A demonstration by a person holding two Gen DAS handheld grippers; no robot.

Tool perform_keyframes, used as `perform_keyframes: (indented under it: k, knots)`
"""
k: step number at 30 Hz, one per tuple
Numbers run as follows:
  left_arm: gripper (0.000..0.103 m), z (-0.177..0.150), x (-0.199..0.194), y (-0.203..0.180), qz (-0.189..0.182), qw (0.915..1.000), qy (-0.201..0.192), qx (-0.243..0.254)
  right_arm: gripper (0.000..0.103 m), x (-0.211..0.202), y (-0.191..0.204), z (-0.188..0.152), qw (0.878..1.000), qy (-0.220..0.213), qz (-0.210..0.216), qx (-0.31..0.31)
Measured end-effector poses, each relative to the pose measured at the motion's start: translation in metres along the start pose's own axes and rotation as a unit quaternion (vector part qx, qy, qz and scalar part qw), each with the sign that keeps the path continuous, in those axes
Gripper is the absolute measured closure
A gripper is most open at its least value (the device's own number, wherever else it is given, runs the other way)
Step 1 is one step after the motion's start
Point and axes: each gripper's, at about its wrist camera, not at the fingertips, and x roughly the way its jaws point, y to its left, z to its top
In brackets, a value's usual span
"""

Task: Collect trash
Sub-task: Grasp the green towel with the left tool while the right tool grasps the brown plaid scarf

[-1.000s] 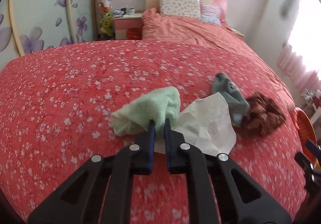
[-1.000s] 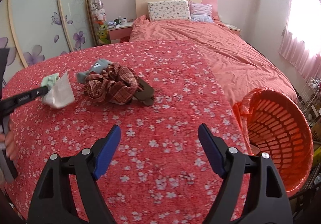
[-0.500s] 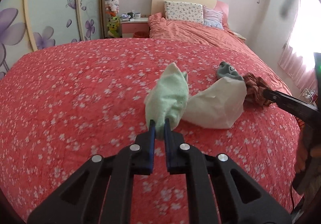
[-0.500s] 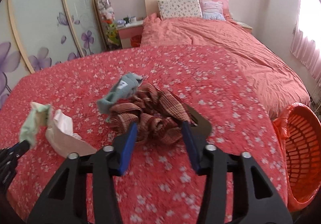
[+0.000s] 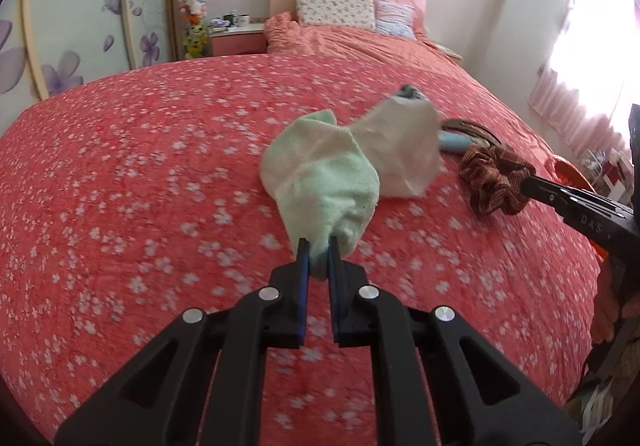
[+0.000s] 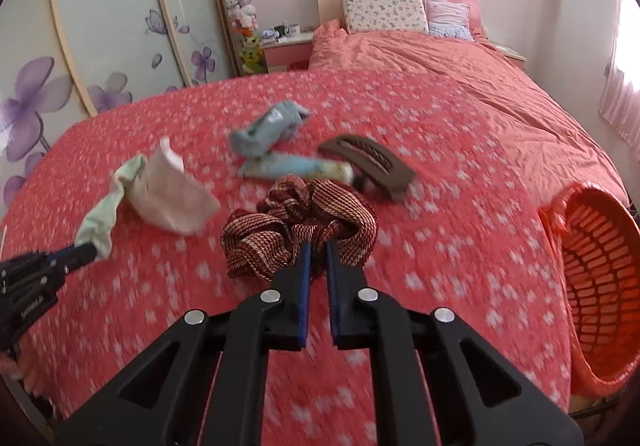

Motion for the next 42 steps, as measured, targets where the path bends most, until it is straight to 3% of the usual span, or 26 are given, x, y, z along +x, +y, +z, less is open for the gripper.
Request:
perform_keyframes:
  k: [2,4,6,9,13,20,22,24,27,29,38,42]
  knots:
    - [0.091,-0.003,0.001,-0.005,-0.001,1.0,0.003,0.004,0.094,-0.002,-0.005,-0.004,1.0,0.008,-0.002,0.003]
    - [0.087,-0.005,0.0,-0.006,0.005,1.0,0.002,0.001,0.082,-0.005,-0.011,-0.007,1.0,0.005,-0.005,0.013]
    - [0.069,-0.005,-0.002,-0.005,0.009,0.9999,-0.001,-0.006,0.055,-0.007,-0.014,-0.004,1.0,-0.003,-0.008,0.024]
    - [0.049,0.001,-0.006,-0.002,0.015,0.9996,-0.01,-0.019,0.034,-0.007,-0.014,0.0,0.999,-0.014,-0.011,0.033]
    - [0.038,0.007,-0.002,-0.01,0.028,0.9995,-0.008,-0.014,0.013,0.006,-0.004,0.007,1.0,-0.009,-0.021,0.019]
    - [0.035,0.013,0.022,-0.026,0.05,0.9985,0.02,-0.004,0.01,0.037,0.019,0.005,0.998,0.036,-0.043,-0.018]
    - [0.035,0.013,0.029,-0.027,0.061,0.9978,0.026,-0.001,0.022,0.041,0.022,0.003,0.997,0.042,-0.053,-0.024]
    - [0.045,0.014,0.034,-0.025,0.076,0.9965,0.034,-0.004,0.042,0.039,0.018,0.002,0.998,0.04,-0.047,-0.017]
    - [0.047,0.016,0.034,-0.011,0.09,0.9951,0.034,-0.02,0.054,0.033,0.004,0.001,0.998,0.034,-0.061,0.007]
    - [0.047,0.016,0.033,0.001,0.1,0.9939,0.033,-0.032,0.054,0.031,-0.007,0.0,0.996,0.03,-0.08,0.02]
    - [0.044,0.019,0.033,0.013,0.107,0.993,0.031,-0.04,0.038,0.034,-0.019,-0.003,0.997,0.033,-0.063,0.042]
    - [0.041,0.02,0.034,0.014,0.102,0.9934,0.032,-0.04,0.036,0.035,-0.016,-0.002,0.996,0.034,-0.069,0.037]
